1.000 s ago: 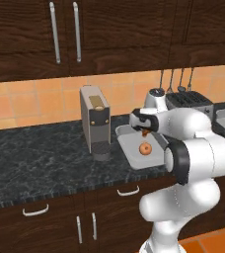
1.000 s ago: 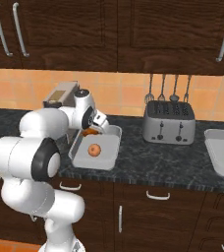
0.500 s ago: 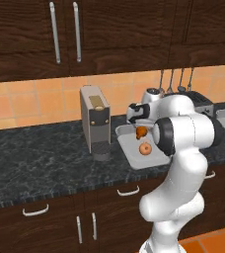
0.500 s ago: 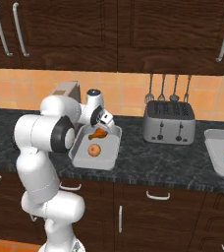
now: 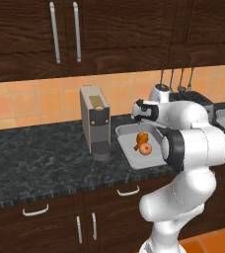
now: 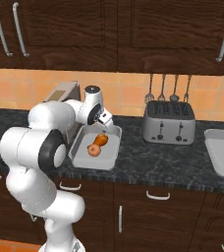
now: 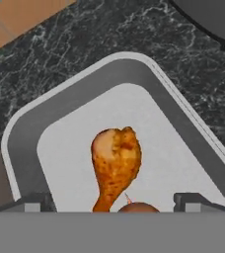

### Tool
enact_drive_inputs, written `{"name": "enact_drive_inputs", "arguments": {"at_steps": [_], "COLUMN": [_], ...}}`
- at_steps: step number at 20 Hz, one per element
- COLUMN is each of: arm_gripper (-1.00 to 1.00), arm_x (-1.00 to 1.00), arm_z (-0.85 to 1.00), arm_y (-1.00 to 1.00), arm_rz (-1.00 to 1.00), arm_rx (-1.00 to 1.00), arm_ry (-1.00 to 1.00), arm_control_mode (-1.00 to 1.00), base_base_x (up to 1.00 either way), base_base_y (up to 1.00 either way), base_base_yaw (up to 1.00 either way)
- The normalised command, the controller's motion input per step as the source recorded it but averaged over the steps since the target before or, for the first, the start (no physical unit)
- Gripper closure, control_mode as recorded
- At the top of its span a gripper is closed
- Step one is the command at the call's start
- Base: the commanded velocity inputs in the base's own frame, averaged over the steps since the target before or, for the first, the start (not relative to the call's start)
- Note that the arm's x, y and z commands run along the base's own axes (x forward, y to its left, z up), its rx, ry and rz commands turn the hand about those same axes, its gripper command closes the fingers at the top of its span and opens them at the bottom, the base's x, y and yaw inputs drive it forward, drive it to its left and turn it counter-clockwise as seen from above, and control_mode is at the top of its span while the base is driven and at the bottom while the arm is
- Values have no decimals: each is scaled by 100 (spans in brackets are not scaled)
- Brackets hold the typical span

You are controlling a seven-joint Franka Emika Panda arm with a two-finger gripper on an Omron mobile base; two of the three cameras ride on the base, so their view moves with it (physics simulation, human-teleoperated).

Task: Place one onion and one chicken drumstick in each tupperware on the nearby counter, to pack two identical lunches.

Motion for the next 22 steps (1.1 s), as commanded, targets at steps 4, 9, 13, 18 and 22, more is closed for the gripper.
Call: {"name": "enact_drive_inputs", "arguments": {"at_steps": [4, 9, 13, 18, 22], "arm_gripper": [-100, -100, -100, -100, -100], "arm_x": [-100, -100, -100, -100, -100], "arm_z": [96, 42, 2, 26, 96], "arm_y": [-29, -30, -2, 5, 28], "arm_rz": [15, 33, 33, 24, 13], "arm_rx": [10, 2, -9, -10, -2], "arm_ry": [10, 15, 5, -2, 0], "arm_control_mode": [-100, -100, -100, -100, -100], "base_base_x": [0, 0, 0, 0, 0], "base_base_y": [0, 0, 0, 0, 0], "base_base_yaw": [0, 0, 0, 0, 0]}}
